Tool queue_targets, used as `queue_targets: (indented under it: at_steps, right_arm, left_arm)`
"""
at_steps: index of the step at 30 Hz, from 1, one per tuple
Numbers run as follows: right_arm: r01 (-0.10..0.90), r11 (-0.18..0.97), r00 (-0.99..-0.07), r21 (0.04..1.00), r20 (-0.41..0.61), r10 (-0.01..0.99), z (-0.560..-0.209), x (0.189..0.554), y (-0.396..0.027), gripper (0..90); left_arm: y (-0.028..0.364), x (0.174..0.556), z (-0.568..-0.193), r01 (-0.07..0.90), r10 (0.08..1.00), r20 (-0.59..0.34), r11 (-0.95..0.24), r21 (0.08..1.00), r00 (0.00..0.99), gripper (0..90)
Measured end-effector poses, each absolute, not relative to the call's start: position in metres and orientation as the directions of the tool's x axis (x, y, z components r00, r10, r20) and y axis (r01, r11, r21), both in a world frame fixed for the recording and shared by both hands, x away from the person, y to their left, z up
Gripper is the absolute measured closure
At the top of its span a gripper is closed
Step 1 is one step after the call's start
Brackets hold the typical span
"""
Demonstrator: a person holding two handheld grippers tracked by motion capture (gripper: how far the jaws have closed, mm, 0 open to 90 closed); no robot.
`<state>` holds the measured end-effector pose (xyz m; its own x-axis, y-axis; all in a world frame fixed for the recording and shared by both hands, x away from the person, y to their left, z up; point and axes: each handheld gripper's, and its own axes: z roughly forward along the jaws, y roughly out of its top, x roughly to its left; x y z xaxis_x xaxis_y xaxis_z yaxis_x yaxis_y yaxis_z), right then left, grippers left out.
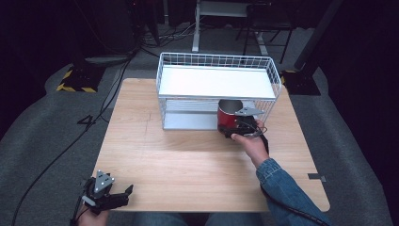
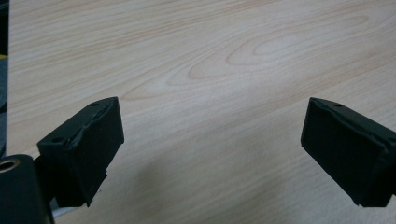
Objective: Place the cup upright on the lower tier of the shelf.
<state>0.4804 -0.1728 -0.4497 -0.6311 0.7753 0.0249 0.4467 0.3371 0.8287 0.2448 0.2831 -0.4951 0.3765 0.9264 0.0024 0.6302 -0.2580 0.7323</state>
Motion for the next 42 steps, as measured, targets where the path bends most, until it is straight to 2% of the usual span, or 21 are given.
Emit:
queue_targets:
  at_steps: [18,37,42]
  right_arm:
    - [0.457,0.283,-0.605,0.844,0.061,0.794,-0.461,0.519,-0.145,17.6]
    - [0.456,0.281,-0.598,0.845,0.057,0.799,-0.479,0.539,-0.126,17.5]
    - [0.438,0.301,-0.602,0.847,0.028,0.798,-0.48,0.543,-0.123,17.3]
  left_arm:
    - [0.303,0.213,-0.497,0.655,0.947,-0.007,-0.217,0.723,0.322,4.0]
    - [0.303,0.215,-0.499,0.659,0.945,-0.013,-0.218,0.72,0.326,3.8]
    - [0.303,0.215,-0.499,0.657,0.943,-0.008,-0.225,0.72,0.332,3.8]
